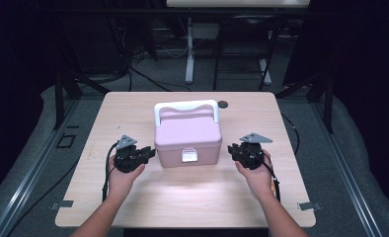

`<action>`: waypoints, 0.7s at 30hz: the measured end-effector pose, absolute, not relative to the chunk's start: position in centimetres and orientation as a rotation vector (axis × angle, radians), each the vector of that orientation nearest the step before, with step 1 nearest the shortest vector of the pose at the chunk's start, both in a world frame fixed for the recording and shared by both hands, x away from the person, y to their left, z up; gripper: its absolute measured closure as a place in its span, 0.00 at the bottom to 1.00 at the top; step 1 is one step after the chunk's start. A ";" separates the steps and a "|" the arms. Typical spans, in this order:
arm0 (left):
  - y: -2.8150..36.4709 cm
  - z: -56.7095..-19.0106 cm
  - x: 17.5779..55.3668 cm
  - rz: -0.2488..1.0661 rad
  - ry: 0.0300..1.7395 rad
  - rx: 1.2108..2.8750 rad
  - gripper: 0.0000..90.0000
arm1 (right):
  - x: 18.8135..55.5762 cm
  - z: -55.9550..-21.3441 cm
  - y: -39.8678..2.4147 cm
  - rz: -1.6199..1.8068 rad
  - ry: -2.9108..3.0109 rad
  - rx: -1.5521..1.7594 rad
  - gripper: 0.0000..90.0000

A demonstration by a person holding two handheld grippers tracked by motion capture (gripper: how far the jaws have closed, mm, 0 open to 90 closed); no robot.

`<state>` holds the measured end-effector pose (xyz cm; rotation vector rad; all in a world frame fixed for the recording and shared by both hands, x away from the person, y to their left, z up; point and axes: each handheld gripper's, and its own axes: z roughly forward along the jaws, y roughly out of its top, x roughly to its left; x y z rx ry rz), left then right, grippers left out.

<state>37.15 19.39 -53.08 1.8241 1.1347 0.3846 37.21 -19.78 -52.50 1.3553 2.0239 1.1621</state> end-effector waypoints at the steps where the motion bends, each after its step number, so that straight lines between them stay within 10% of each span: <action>1: 19.4 -53.1 37.2 0.377 1.136 1.824 0.80 | 37.5 -52.5 -19.7 1.175 2.022 1.365 0.86; 21: 18.5 -53.4 37.6 0.396 1.113 1.829 1.00 | 39.5 -53.5 -17.2 1.177 2.044 1.341 1.00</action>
